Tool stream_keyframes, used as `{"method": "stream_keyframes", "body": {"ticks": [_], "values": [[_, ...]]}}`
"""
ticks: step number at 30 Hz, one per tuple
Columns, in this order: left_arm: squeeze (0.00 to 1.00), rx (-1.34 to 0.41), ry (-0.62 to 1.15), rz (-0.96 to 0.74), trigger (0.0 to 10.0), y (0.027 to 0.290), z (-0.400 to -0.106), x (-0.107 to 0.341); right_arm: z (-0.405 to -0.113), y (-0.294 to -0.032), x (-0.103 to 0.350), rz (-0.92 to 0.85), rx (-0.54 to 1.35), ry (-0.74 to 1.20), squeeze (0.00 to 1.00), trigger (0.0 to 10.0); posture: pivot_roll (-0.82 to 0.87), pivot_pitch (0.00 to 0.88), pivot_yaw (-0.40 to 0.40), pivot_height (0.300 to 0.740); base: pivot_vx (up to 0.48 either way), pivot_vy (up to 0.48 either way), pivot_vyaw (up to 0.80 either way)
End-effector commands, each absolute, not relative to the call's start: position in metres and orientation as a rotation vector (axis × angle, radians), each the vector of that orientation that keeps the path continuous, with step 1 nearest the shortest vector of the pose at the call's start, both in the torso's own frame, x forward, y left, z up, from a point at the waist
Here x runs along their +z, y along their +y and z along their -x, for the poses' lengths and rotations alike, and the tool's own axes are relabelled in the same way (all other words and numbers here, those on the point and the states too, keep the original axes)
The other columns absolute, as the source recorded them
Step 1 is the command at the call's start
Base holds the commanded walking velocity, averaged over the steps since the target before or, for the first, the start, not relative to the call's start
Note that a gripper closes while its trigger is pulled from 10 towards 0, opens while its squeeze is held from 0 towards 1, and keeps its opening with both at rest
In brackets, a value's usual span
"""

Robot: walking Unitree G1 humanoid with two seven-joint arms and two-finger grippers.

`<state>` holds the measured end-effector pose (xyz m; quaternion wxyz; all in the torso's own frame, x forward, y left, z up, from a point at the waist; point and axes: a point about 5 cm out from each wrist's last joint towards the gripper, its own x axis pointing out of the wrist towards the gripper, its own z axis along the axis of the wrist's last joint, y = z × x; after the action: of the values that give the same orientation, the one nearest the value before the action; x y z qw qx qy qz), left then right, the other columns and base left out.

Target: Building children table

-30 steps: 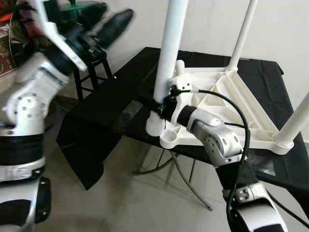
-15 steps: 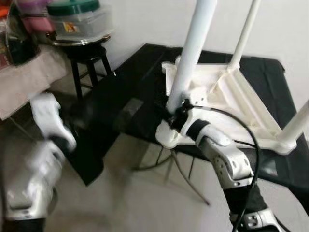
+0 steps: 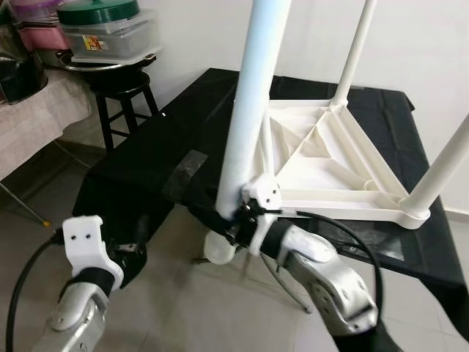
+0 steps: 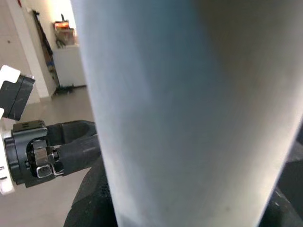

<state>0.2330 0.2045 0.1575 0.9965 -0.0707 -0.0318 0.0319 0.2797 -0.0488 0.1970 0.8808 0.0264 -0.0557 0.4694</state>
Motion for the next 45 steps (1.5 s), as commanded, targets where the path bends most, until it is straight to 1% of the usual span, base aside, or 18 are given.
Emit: {"method": "stream_keyframes", "body": {"ticks": [1, 3, 5, 7, 12, 15, 19, 22, 31, 33, 37, 41, 45], "values": [[0.0, 0.083, -0.078, 0.12, 10.0, 0.207, -0.233, 0.16, -0.284, -0.049, 0.198, -0.045, 0.96, -0.12, 0.0, 10.0, -0.06, 0.067, -0.007, 0.74, 0.0, 0.0, 0.0], [0.0, 0.087, -0.079, 0.095, 10.0, 0.207, -0.231, 0.16, -0.286, -0.049, 0.199, -0.039, 0.947, -0.122, 0.0, 10.0, -0.06, 0.05, -0.001, 0.74, 0.0, 0.0, -0.4], [0.0, 0.091, -0.072, 0.092, 10.0, 0.208, -0.229, 0.158, -0.288, -0.049, 0.199, -0.033, 0.936, -0.129, 0.0, 10.0, -0.06, 0.057, 0.0, 0.74, 0.0, 0.0, -0.8], [0.0, 0.097, -0.067, 0.088, 10.0, 0.208, -0.225, 0.154, -0.29, -0.049, 0.2, -0.033, 0.921, -0.14, 0.0, 10.0, -0.06, 0.054, 0.002, 0.74, 0.0, 0.0, 0.0], [0.0, 0.053, -0.08, 0.095, 10.0, 0.199, -0.22, 0.154, -0.293, -0.054, 0.203, -0.013, 0.9, -0.148, 0.0, 10.0, -0.06, 0.053, -0.011, 0.74, 0.0, 0.0, -0.16], [0.0, 0.043, -0.091, 0.102, 10.0, 0.197, -0.22, 0.154, -0.295, -0.054, 0.209, -0.016, 0.9, -0.179, 0.0, 10.0, -0.06, 0.047, -0.016, 0.74, 0.318, 0.0, -0.8], [0.0, 0.032, -0.092, 0.098, 10.0, 0.195, -0.221, 0.154, -0.295, -0.054, 0.217, -0.013, 0.909, -0.21, 0.0, 10.0, -0.07, 0.04, -0.02, 0.74, 0.373, 0.0, 0.0], [0.0, 0.021, -0.094, 0.087, 10.0, 0.192, -0.222, 0.154, -0.295, -0.053, 0.227, -0.024, 0.944, -0.244, 0.0, 10.0, -0.07, 0.031, -0.026, 0.74, 0.385, 0.0, -0.72], [0.0, 0.021, -0.109, 0.085, 10.0, 0.191, -0.223, 0.156, -0.298, -0.053, 0.242, -0.026, 0.965, -0.291, 0.0, 10.0, -0.06, 0.028, -0.03, 0.74, 0.359, 0.0, 0.0], [0.0, 0.045, -0.115, 0.092, 10.0, 0.193, -0.224, 0.159, -0.297, -0.053, 0.245, -0.033, 0.989, -0.296, 0.0, 10.0, -0.06, 0.031, -0.027, 0.74, 0.0, 0.0, 0.0], [0.0, 0.038, -0.095, 0.095, 10.0, 0.192, -0.224, 0.156, -0.295, -0.052, 0.244, -0.025, 1.011, -0.292, 0.0, 10.0, -0.06, 0.035, -0.026, 0.74, 0.0, 0.0, 0.0], [0.0, 0.026, -0.065, 0.05, 10.0, 0.191, -0.223, 0.153, -0.287, -0.057, 0.242, -0.023, 1.131, -0.255, 0.0, 10.0, -0.07, 0.05, -0.022, 0.74, 0.0, 0.48, 0.0], [0.0, 0.02, -0.05, 0.032, 10.0, 0.194, -0.219, 0.15, -0.286, -0.064, 0.243, -0.028, 1.159, -0.236, 0.0, 10.0, -0.07, 0.052, -0.021, 0.74, 0.0, 0.48, 0.0]]}}
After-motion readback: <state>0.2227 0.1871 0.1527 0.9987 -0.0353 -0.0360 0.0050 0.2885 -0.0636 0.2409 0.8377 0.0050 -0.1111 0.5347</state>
